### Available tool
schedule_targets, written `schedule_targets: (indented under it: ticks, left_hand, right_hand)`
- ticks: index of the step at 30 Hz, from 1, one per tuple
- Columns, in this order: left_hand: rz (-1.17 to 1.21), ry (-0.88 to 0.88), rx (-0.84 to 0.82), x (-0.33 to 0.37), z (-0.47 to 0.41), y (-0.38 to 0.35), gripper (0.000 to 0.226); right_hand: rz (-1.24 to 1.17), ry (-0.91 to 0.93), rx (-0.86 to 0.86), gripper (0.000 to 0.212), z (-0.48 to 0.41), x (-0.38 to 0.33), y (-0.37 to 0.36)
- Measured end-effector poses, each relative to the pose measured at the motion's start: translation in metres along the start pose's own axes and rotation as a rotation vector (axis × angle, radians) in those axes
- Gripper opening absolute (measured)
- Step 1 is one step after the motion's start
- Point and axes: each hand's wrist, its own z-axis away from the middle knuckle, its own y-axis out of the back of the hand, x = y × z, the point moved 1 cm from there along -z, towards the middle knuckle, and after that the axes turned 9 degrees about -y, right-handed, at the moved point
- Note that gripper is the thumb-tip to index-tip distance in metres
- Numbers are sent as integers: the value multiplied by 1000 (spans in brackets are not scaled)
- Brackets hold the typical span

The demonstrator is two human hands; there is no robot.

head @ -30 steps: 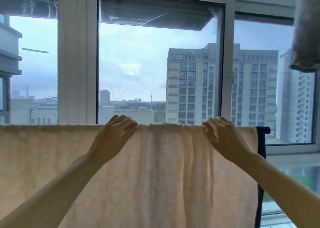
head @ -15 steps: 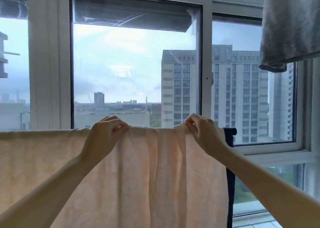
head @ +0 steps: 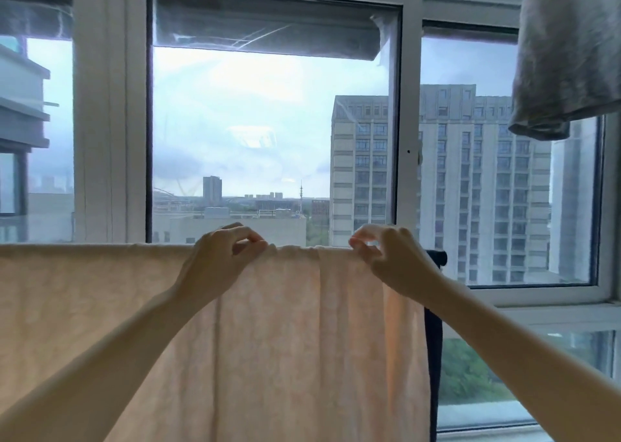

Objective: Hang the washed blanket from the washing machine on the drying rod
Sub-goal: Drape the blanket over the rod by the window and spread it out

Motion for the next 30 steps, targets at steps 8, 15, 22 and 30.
schedule_targets:
  ticks: [8,15,22,30]
  left_hand:
    - [-2,26,48,6,-5,3,9]
    - [70,191,273,-8,-6,13,9]
    - [-76,-49,-7,11,-10,-6,13]
    - [18,2,53,17,-24,-21,13]
  right_hand:
    - [42,111,12,13,-17,-27,-26]
    - [-41,-19,89,14,-27,-15,-24]
    - [27,-28,-81,13,-16,-14,-10]
    - [86,-42,-23,18,-6,3,1]
